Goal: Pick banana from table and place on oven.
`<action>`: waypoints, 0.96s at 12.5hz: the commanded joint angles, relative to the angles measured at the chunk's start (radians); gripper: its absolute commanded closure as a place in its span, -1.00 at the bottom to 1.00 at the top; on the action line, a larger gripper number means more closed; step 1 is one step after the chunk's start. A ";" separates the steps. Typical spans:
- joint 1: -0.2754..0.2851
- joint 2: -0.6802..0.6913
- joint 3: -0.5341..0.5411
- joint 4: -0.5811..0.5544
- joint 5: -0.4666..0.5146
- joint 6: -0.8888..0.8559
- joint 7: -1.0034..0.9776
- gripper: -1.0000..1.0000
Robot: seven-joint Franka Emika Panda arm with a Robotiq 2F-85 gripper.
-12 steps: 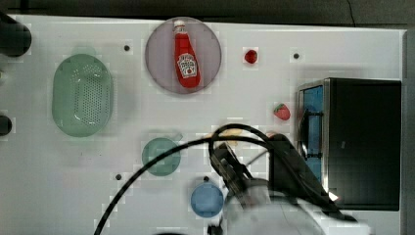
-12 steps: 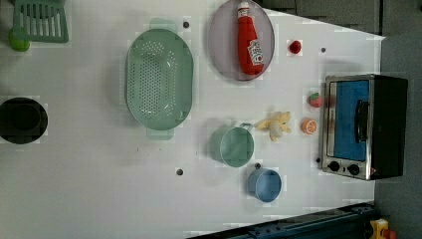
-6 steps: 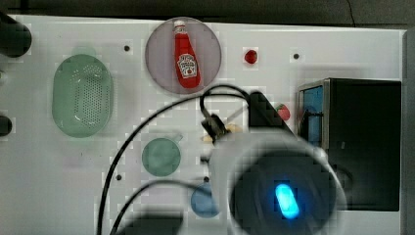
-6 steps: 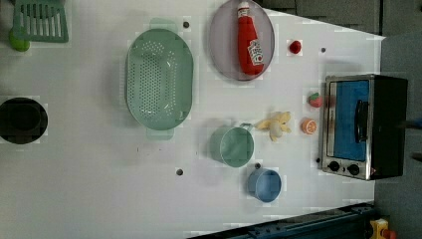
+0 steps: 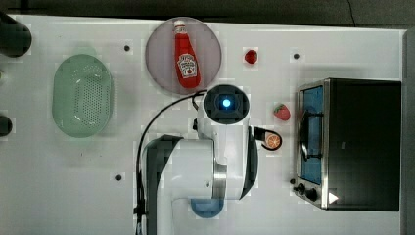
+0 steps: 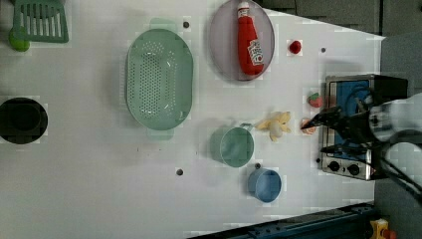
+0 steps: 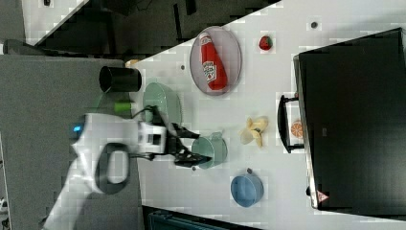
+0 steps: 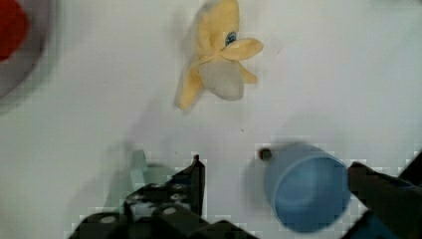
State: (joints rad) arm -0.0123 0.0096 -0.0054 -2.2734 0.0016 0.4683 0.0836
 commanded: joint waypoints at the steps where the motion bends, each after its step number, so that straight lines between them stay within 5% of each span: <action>1: -0.007 -0.036 -0.016 -0.052 -0.019 0.174 0.021 -1.00; 6: -0.005 0.134 -0.008 -0.123 -0.016 0.436 0.022 -1.00; 12: 0.000 0.295 0.020 -0.126 -0.008 0.544 0.039 -1.00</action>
State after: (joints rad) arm -0.0300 0.3206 0.0036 -2.4082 -0.0026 1.0088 0.0851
